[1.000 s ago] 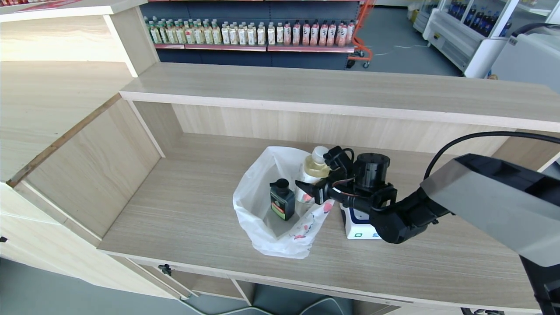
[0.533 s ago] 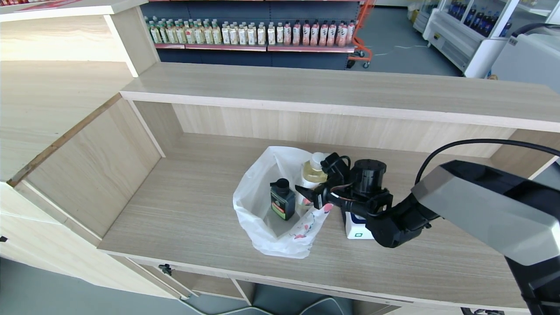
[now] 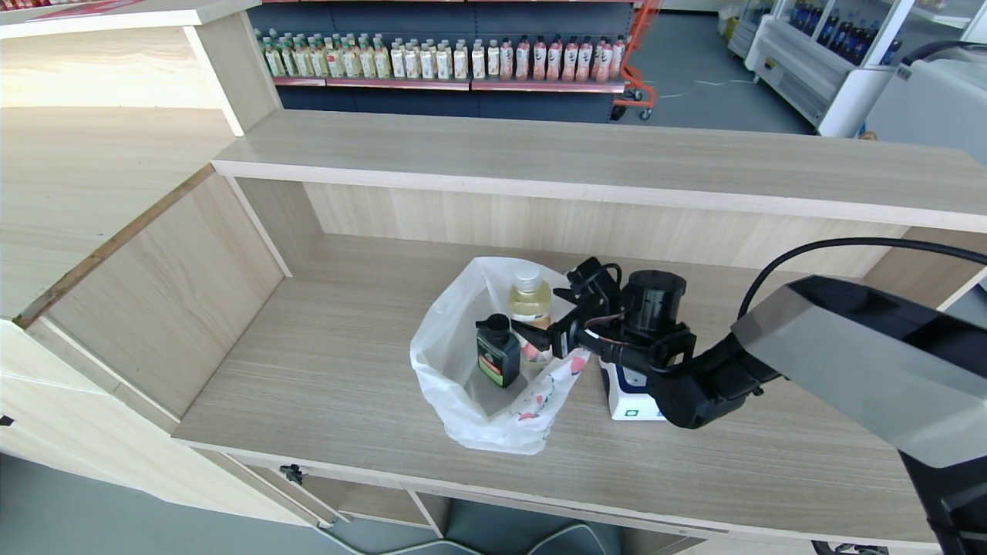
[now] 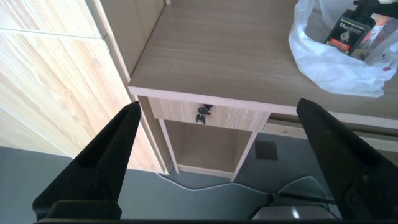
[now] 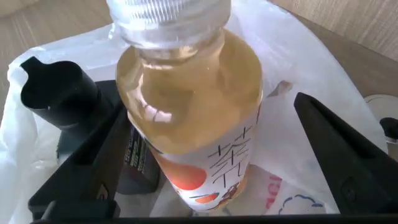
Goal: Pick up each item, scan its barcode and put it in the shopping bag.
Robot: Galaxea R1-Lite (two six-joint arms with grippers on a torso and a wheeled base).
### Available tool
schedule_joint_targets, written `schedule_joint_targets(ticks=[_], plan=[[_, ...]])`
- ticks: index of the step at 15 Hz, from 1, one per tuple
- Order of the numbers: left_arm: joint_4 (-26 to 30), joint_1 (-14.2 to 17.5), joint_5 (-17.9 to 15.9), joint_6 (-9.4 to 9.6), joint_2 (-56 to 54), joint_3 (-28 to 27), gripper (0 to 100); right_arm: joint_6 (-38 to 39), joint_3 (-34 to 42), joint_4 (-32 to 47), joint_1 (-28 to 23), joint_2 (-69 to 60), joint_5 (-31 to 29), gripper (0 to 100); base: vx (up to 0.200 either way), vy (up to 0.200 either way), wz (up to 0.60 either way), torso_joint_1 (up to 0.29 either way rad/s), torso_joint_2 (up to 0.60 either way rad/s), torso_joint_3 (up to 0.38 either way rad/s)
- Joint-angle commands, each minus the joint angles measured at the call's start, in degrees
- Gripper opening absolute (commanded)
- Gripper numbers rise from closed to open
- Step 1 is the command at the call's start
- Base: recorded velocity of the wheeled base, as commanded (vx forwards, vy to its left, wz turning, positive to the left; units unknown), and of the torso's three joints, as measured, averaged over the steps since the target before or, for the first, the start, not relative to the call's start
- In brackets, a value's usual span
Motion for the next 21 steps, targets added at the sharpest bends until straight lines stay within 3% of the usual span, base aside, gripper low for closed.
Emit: schedule_joint_targets(ticks=[1,8,11,13,14,15,16,17,21], plan=[[0.0,0.0,0.0,-0.01,0.1,0.0,100,1.3,0.0,0.1,0.1,-3.1,0.3,100,0.000,0.000,0.00,0.000,0.00,0.000],[0.0,0.0,0.0,-0.01,0.1,0.0,100,5.1,3.5,2.1,-1.1,-17.8,0.2,100,0.000,0.000,0.00,0.000,0.00,0.000],[0.0,0.0,0.0,-0.01,0.1,0.0,100,5.3,8.0,19.3,-5.3,-33.5,-1.8,100,0.000,0.000,0.00,0.000,0.00,0.000],[0.0,0.0,0.0,-0.01,0.1,0.0,100,5.5,11.5,28.1,-8.7,-43.4,-8.1,100,0.000,0.000,0.00,0.000,0.00,0.000],[0.0,0.0,0.0,-0.01,0.1,0.0,100,5.3,16.5,35.9,-13.0,-54.0,-13.4,100,0.000,0.000,0.00,0.000,0.00,0.000],[0.0,0.0,0.0,-0.01,0.1,0.0,100,5.5,19.3,40.1,-15.3,-59.1,-14.0,100,0.000,0.000,0.00,0.000,0.00,0.000],[0.0,0.0,0.0,-0.01,0.1,0.0,100,5.9,26.5,50.2,-19.8,-71.4,-14.6,100,0.000,0.000,0.00,0.000,0.00,0.000],[0.0,0.0,0.0,-0.01,0.1,0.0,100,5.9,31.9,53.9,-22.7,-78.7,-14.3,100,0.000,0.000,0.00,0.000,0.00,0.000],[0.0,0.0,0.0,-0.01,0.1,0.0,100,6.3,57.7,53.9,-22.8,-106.0,-15.0,100,0.000,0.000,0.00,0.000,0.00,0.000]])
